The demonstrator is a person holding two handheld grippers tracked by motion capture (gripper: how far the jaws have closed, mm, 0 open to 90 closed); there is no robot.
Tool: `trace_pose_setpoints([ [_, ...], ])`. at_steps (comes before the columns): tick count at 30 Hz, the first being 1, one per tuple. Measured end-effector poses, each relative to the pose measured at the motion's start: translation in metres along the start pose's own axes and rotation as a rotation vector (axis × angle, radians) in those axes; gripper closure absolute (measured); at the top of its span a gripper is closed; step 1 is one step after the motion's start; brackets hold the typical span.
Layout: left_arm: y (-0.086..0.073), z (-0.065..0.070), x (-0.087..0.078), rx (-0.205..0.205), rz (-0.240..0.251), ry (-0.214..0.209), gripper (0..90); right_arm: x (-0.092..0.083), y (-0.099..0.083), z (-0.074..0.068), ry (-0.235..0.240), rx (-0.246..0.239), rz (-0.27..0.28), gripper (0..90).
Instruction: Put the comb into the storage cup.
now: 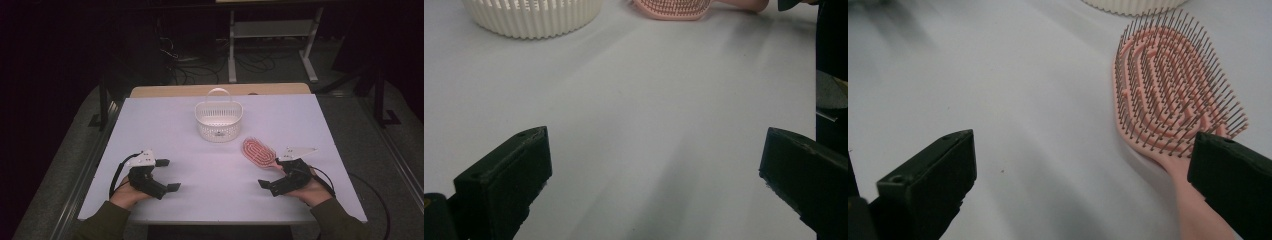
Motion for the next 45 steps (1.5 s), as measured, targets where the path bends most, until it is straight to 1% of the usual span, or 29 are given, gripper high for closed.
trace_pose_setpoints([
  [6, -0.002, 0.000, -0.001, -0.002, 0.002, 0.002, 0.4, -0.003, 0.005, 0.003, -0.015, 0.004, 0.011, 0.0],
  [10, -0.002, 0.000, -0.002, -0.003, -0.001, 0.008, 0.4, -0.003, 0.006, 0.005, -0.020, 0.007, -0.005, 0.0],
  [17, -0.001, 0.001, -0.001, 0.000, 0.006, 0.013, 0.4, -0.008, 0.014, 0.011, -0.029, 0.009, 0.010, 0.0],
  [22, -0.001, 0.000, -0.002, -0.005, 0.010, 0.016, 0.4, -0.009, 0.019, 0.014, -0.028, -0.005, 0.019, 0.0],
  [25, -0.001, 0.000, -0.003, -0.003, 0.011, 0.015, 0.4, -0.009, 0.022, 0.017, -0.032, -0.013, 0.016, 0.0],
  [29, -0.001, -0.001, -0.003, -0.011, 0.015, 0.017, 0.4, -0.008, 0.026, 0.020, -0.030, -0.017, 0.012, 0.0],
  [34, -0.002, -0.003, -0.004, -0.018, 0.015, 0.019, 0.4, -0.004, 0.030, 0.026, -0.022, 0.001, 0.008, 0.0],
  [45, -0.002, -0.004, -0.003, -0.022, 0.019, 0.023, 0.4, 0.002, 0.040, 0.036, -0.027, -0.008, 0.010, 0.0],
])
Point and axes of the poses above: each handheld gripper's, and its own axes: x roughly forward along the jaws, y roughly out of its top, z roughly to its right, the point moved 3 cm from there along x, roughly forward along the jaws, and after that the axes turned 15 degrees about -y, right-handed, at the moved point
